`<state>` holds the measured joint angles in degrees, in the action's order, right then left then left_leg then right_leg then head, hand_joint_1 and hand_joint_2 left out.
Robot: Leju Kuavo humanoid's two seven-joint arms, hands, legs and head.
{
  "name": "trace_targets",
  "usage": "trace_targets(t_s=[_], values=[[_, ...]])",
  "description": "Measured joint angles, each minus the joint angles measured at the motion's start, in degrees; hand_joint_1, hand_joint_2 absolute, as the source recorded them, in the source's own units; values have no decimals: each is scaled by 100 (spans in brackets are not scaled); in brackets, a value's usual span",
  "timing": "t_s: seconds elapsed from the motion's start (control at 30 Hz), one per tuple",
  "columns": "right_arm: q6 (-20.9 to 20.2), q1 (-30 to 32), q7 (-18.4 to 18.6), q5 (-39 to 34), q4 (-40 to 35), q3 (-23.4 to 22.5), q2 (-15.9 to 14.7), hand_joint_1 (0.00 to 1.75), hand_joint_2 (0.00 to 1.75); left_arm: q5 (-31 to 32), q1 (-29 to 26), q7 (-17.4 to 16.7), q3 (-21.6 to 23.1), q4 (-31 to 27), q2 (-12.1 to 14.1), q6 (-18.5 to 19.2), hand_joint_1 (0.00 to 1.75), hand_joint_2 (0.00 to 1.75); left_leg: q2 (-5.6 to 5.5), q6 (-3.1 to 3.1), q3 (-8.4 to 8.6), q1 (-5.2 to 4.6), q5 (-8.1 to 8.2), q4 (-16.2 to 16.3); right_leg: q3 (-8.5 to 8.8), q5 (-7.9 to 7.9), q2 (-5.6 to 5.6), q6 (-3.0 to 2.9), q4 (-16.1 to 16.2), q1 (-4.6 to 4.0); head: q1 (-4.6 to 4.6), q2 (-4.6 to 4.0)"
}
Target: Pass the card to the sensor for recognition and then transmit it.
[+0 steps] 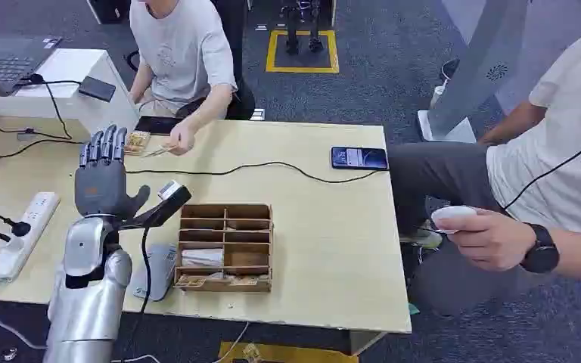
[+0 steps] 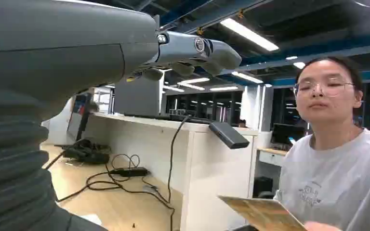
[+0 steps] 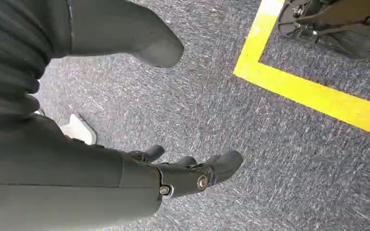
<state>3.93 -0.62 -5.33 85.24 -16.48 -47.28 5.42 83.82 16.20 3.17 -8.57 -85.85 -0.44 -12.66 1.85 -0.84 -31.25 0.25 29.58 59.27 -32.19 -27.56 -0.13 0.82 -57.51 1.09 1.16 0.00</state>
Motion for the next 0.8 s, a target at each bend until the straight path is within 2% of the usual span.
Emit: trace_targets(t_s=[0.3,0.33,0.57,0.8], values=[[2,-2,11,92,0,-4,4,0,175,70,0,0,-63,72,-48,-2,0,175,0,0,0,0,0,0,0,0,0,0,0,0,0,0],[2,-1,11,94,0,-7,4,0,175,72,0,0,-63,74,-52,-2,175,175,0,0,0,0,0,0,0,0,0,0,0,0,0,0],[9,-1,9,190,0,-11,4,0,175,-33,-1,31,-109,107,-55,87,175,175,0,0,-1,0,0,0,0,0,0,0,0,0,0,0],[70,-3,-28,271,0,-35,4,0,175,-267,0,201,-195,125,-63,118,175,175,0,0,-1,0,0,0,0,0,0,0,0,0,0,0]])
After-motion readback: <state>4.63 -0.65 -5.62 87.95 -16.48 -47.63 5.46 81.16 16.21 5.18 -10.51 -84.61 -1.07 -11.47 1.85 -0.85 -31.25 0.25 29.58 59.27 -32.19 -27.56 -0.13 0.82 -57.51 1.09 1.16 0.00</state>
